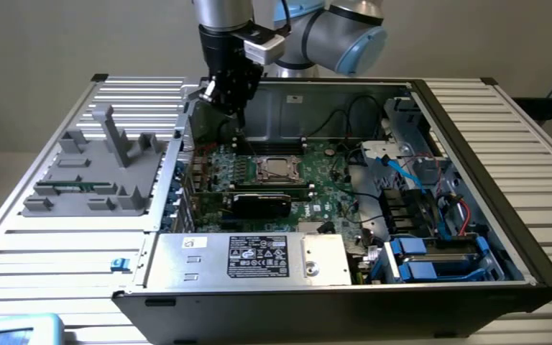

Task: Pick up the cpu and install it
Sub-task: 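Install the first cpu locking lever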

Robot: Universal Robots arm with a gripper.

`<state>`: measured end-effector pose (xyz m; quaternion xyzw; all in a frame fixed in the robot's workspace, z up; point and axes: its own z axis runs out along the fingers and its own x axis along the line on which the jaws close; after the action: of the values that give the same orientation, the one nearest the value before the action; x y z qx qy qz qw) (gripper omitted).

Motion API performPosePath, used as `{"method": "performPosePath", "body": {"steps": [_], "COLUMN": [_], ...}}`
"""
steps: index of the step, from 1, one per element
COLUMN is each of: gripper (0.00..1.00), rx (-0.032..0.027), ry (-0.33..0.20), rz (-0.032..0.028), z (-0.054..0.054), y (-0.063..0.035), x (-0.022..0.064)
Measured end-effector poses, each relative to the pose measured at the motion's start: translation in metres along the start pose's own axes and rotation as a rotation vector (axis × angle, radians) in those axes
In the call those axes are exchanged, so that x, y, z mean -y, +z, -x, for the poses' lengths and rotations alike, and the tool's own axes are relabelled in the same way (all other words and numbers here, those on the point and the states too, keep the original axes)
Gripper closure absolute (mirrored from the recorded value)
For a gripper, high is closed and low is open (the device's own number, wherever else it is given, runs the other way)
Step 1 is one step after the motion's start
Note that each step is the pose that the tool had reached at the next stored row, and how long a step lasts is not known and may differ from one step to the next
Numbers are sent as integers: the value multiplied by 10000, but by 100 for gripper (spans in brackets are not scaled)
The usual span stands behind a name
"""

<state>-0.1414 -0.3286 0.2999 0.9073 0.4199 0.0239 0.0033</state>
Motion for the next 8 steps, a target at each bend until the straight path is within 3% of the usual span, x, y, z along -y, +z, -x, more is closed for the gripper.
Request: {"method": "performPosePath", "body": {"steps": [8], "gripper": [89], "rx": [35], "ry": [1307], "rz": [53], "z": [0], "y": [1], "x": [0]}}
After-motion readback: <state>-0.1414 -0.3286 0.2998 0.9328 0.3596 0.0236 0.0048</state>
